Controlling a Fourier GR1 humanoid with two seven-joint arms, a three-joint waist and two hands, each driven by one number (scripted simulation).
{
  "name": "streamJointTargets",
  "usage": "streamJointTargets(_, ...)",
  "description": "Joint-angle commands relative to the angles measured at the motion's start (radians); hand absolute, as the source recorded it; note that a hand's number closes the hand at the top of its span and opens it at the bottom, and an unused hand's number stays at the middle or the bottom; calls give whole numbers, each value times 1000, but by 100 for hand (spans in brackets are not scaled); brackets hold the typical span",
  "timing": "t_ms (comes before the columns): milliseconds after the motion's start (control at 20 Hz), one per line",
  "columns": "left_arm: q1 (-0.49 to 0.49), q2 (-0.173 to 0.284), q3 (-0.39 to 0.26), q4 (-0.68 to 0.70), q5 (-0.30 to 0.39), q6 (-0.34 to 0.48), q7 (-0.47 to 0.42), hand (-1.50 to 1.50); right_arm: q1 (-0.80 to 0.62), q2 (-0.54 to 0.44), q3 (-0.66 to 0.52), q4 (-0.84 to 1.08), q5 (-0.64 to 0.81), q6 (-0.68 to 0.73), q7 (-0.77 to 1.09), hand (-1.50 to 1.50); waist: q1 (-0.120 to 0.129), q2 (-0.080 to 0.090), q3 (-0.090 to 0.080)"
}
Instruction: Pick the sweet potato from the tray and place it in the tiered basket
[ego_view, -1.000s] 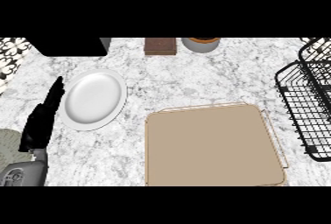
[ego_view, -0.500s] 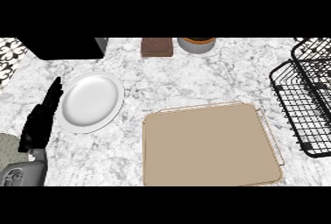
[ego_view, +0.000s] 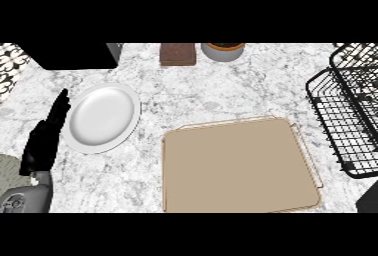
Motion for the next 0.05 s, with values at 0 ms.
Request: streamJointTargets(0, -20, -17, -26, -5, -14, 3, 17, 0, 159, 38, 121, -246, -33, 98, 169, -150, 15, 7, 2)
